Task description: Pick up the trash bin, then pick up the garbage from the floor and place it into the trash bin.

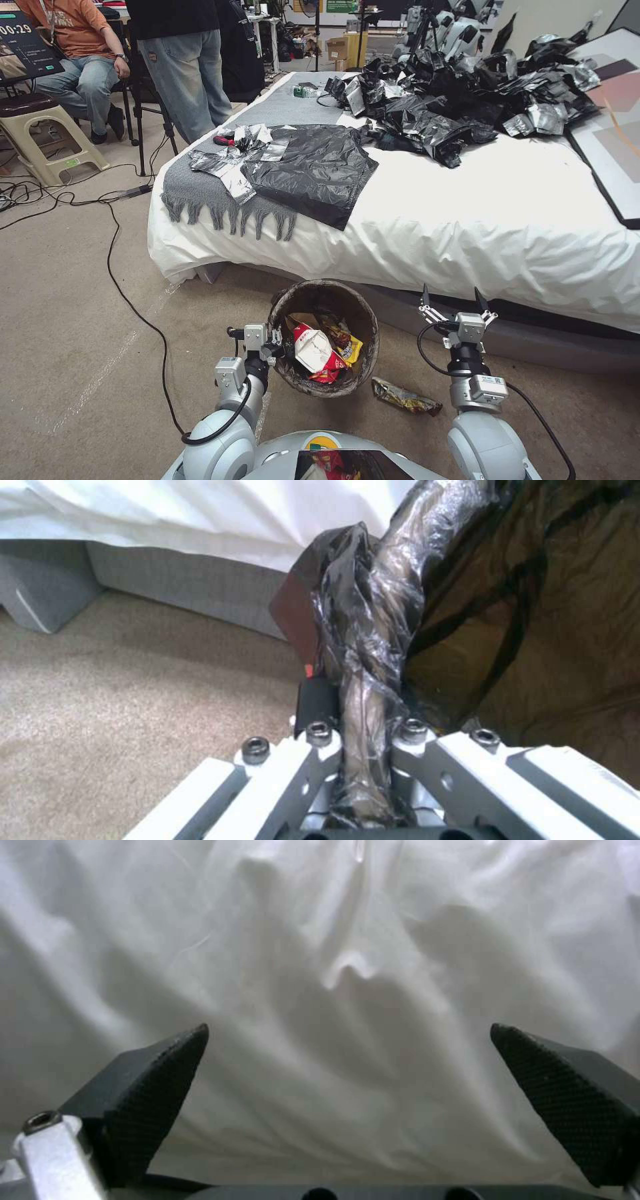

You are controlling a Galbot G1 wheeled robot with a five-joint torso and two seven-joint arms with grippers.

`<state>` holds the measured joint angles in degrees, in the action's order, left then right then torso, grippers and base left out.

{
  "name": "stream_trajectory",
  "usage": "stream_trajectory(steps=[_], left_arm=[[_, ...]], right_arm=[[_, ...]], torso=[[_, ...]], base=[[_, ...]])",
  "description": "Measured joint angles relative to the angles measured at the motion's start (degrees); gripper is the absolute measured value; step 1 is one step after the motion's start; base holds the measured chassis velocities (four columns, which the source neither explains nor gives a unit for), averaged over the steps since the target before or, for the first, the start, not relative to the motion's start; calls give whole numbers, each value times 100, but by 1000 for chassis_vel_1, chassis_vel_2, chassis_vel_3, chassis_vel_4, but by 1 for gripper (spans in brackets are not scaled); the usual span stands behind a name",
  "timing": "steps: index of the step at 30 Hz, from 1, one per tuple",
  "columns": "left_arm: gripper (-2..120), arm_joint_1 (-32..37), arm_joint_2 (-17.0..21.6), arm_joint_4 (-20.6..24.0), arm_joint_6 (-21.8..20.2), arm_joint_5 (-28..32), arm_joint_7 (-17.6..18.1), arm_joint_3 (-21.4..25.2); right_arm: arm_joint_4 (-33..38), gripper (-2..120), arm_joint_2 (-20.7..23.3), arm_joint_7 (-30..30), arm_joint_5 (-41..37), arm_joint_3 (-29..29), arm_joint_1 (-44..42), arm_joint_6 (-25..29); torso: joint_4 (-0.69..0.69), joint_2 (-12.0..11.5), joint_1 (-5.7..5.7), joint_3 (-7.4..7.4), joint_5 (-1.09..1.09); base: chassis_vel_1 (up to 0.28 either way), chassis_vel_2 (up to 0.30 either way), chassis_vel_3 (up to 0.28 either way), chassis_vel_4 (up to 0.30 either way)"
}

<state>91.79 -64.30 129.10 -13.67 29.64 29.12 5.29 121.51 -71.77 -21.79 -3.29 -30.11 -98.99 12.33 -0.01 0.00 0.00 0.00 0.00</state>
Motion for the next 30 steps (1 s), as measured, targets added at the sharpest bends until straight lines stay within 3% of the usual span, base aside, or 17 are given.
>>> stream_trajectory(steps=[12, 17, 19, 20, 23, 24, 26, 30], left_arm=[[2, 6, -22, 7, -1, -6, 2, 1], [2, 32, -16, 27, 2, -16, 2, 13], [2, 39, 0, 35, 9, -19, 0, 32], [2, 39, 0, 35, 9, -19, 0, 32], [2, 32, 33, 47, 21, -20, -4, 51], [2, 32, 33, 47, 21, -20, -4, 51], [2, 17, 52, 47, 25, -19, -5, 58], [2, 17, 61, 50, 26, -16, -5, 58]], right_arm=[[6, 100, -21, 0, 41, 23, -47, -27], [20, 100, 284, -1, 2, -51, -130, -73], [42, 100, 731, 6, -84, -151, -195, -76], [42, 100, 731, 6, -84, -151, -195, -76], [-6, 100, 1626, 76, -284, -304, -343, 19], [-6, 100, 1626, 76, -284, -304, -343, 19], [-57, 100, 2151, 180, -516, -375, -506, 67], [-120, 100, 2417, 313, -676, -384, -571, 138]], torso=[[1, 0, 0, 0, 0], [0, 0, 0, 0, 1], [-1, 0, 0, 0, 1], [-1, 0, 0, 0, 1], [1, 0, 0, 0, 1], [1, 0, 0, 0, 1], [-1, 0, 0, 0, 1], [-1, 0, 0, 0, 1]], base=[[0, 0, 0, 0], [0, 0, 0, 0], [0, 0, 0, 0], [0, 0, 0, 0], [0, 0, 0, 0], [0, 0, 0, 0], [0, 0, 0, 0], [0, 0, 0, 0]])
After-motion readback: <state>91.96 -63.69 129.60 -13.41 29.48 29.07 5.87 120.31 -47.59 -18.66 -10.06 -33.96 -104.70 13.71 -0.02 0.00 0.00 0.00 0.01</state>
